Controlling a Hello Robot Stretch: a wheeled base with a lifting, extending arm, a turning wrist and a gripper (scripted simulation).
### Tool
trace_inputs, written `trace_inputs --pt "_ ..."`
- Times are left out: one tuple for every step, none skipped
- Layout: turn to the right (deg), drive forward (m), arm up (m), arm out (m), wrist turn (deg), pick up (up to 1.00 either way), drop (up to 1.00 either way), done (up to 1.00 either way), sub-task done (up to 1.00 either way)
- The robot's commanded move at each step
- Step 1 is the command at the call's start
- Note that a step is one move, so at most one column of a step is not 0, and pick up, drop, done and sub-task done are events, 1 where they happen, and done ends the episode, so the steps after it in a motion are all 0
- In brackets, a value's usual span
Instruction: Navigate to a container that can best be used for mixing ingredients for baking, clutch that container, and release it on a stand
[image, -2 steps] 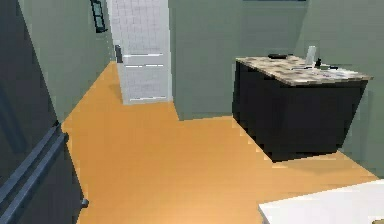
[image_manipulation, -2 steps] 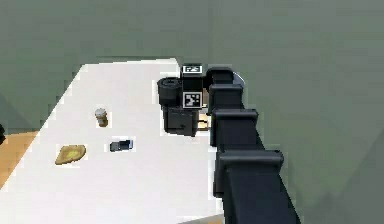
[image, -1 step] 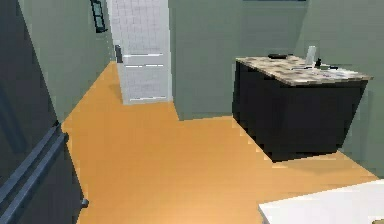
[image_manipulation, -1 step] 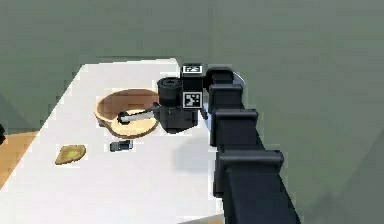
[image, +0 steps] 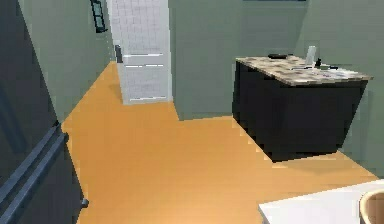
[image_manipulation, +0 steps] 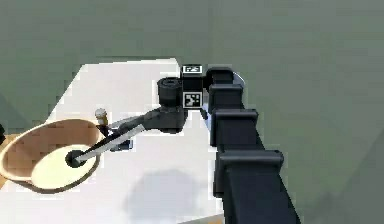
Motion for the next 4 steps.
trace_inputs --pt "0.0 0.0 0.0 0.0 -45.0 0.0 0.0 0.0 0.0" --pt "0.0 0.0 0.0 0.0 -6.0 0.0 0.0 0.0 0.0" --pt "0.0 0.0 0.0 -0.2 0.0 0.0 0.0 0.0 0.0" --pt "-45.0 0.0 0.0 0.0 0.0 0.0 0.0 0.0 0.0"
